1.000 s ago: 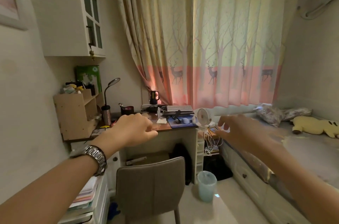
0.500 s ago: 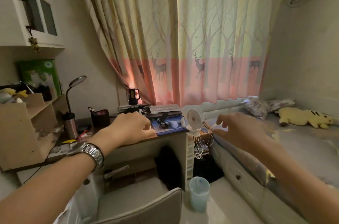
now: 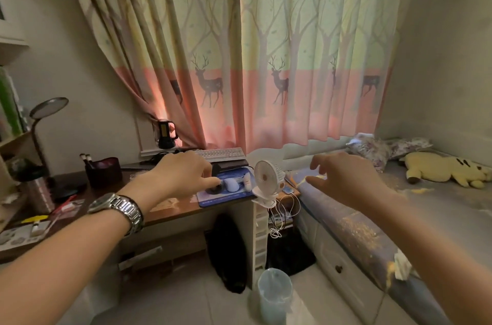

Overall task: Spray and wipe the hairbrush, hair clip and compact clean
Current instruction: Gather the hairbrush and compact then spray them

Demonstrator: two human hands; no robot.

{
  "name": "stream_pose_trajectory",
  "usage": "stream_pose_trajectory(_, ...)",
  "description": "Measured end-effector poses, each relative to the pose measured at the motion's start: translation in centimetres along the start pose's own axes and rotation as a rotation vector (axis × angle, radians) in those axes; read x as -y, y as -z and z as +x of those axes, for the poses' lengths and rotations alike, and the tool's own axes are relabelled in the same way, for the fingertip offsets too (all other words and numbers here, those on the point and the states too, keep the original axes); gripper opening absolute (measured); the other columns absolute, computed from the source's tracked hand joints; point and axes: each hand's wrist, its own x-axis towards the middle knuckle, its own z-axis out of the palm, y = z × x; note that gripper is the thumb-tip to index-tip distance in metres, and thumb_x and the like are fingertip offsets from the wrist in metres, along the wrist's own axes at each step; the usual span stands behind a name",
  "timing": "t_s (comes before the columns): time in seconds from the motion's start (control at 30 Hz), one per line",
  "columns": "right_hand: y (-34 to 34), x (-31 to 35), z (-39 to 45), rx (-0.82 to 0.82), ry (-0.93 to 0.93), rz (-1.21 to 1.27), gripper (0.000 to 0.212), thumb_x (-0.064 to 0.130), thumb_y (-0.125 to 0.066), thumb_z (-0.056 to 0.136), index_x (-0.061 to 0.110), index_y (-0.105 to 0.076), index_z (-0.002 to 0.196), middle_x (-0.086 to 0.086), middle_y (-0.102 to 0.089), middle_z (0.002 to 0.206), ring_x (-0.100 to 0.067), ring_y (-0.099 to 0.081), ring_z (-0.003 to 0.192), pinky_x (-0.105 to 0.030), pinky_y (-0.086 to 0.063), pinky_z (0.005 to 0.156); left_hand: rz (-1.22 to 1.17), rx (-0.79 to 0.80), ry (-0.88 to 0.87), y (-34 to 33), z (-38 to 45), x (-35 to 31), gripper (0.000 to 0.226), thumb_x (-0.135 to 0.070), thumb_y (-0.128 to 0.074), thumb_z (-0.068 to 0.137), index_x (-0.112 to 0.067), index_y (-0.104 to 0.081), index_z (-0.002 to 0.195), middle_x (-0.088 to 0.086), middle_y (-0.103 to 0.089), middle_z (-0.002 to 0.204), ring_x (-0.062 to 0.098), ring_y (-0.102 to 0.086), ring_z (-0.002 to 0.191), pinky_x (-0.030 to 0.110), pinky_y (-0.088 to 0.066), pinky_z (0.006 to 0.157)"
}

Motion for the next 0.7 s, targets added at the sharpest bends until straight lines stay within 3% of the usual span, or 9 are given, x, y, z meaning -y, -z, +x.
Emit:
stream_pose_trajectory(0.17, -4.0, -5.9, 8.2, 0.041, 0.070, 0.001, 0.032, 0.047, -0.056, 0.085, 0.027, -0.059, 0.111, 0.003, -0.067, 0.110, -0.019, -0.061, 0.097, -0.031, -0.048, 0.075, -0.024, 0.047, 0.093, -2.0, 8.0, -1.8, 0.040, -0.060, -0.045, 0.088, -0.027, -0.067, 0.095, -0.003, -0.067, 0.097, 0.017, -0.060, 0.087, 0.032, -0.042, 0.068)
stream_pose_trajectory(0.3, -8.3, -8.2, 13.6, 0.045, 0.151, 0.068, 0.033, 0.048, -0.055, 0.085, 0.026, -0.060, 0.109, 0.002, -0.067, 0.108, -0.021, -0.062, 0.096, -0.031, -0.048, 0.074, -0.058, 0.047, 0.195, -3.7, 11.8, -2.1, 0.038, -0.061, -0.044, 0.088, -0.029, -0.066, 0.092, -0.005, -0.065, 0.092, 0.017, -0.059, 0.084, 0.034, -0.047, 0.070)
stream_pose_trajectory(0.47, -14.4, -7.3, 17.8, 0.155, 0.249, 0.124, 0.030, 0.047, -0.054, 0.084, 0.027, -0.059, 0.106, 0.004, -0.067, 0.107, -0.023, -0.060, 0.099, -0.031, -0.047, 0.076, -0.018, 0.213, 0.266, -6.6, 13.7, -0.3, 0.038, -0.061, -0.045, 0.088, -0.029, -0.066, 0.092, -0.005, -0.067, 0.096, 0.014, -0.061, 0.085, 0.034, -0.053, 0.075)
stream_pose_trajectory(0.7, -19.0, -3.7, 24.4, 0.159, 0.374, 0.229, 0.031, 0.046, -0.056, 0.084, 0.025, -0.059, 0.108, 0.001, -0.066, 0.105, -0.024, -0.060, 0.095, -0.032, -0.047, 0.073, -0.015, 0.203, 0.370, -8.7, 17.3, 4.2, 0.039, -0.061, -0.046, 0.087, -0.029, -0.068, 0.093, -0.008, -0.064, 0.088, 0.008, -0.058, 0.078, 0.027, -0.049, 0.065)
